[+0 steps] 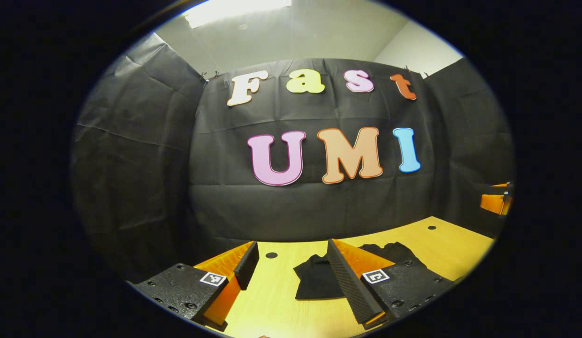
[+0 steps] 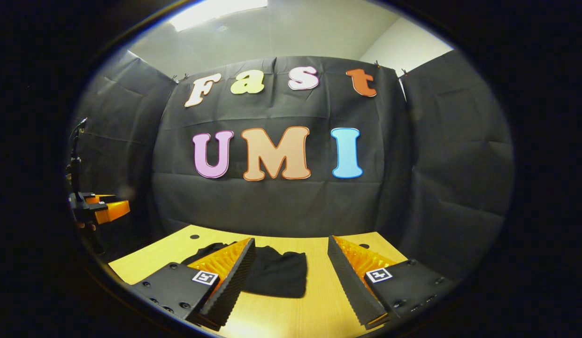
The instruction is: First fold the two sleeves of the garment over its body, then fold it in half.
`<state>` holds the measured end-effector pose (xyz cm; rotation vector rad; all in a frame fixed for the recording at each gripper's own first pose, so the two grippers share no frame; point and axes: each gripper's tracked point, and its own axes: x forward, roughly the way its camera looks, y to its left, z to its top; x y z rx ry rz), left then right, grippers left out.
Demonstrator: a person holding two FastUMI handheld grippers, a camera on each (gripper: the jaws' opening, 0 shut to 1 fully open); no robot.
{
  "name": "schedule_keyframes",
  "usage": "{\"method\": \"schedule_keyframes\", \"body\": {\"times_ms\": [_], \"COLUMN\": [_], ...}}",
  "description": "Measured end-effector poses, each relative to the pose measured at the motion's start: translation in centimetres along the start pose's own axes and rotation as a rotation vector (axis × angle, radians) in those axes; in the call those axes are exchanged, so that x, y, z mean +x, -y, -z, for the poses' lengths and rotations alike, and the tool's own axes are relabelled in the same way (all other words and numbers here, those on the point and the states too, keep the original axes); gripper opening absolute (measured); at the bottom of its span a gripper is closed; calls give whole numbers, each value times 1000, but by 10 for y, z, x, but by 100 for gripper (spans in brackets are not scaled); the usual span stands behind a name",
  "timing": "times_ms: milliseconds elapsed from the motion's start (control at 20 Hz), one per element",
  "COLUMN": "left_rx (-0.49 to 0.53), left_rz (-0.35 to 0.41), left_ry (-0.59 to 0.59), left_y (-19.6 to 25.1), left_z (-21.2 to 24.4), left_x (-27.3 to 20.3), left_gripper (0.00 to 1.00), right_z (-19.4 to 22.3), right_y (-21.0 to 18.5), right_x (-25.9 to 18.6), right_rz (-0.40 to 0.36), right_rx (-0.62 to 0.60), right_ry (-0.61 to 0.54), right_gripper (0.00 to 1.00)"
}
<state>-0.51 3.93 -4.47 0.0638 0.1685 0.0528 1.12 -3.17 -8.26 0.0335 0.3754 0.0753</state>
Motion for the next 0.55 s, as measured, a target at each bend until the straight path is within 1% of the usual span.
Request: {"method": "schedule_keyframes", "body": {"times_ms": [50,100,150,200,250,300,350,500,550], "left_rx": [-2,-5,-9,-11,-4,6,16,12,8], "left_rz": [0,-1,0,5,14,21,24,50,57], "left_ry": [11,20,31,41,44,45,51,88,93], "left_y": [-4,-8,-10,-11,-11,-10,-10,-2,0], "left_z": [-6,-11,-15,-20,-24,-27,-31,-47,-48], "left_x": [-11,-21,-30,-37,-42,-48,-52,-61,-64], "left_gripper": [89,94,94,94,94,94,94,94,89], "right_z": [0,-1,-2,-4,-7,-11,-16,-27,-28], "right_y": [-3,-7,-12,-16,-20,-23,-27,-35,-39], "right_x": [-12,-23,-34,-42,-49,-54,-59,-63,-65], "right_rz": [2,2,-2,-5,-7,-11,-17,-25,-34], "right_rx": [2,-2,-12,-24,-39,-52,-63,-50,-40], "right_ry": [7,12,13,22,26,37,49,76,79], "right_gripper": [98,98,99,96,98,96,99,97,97]}}
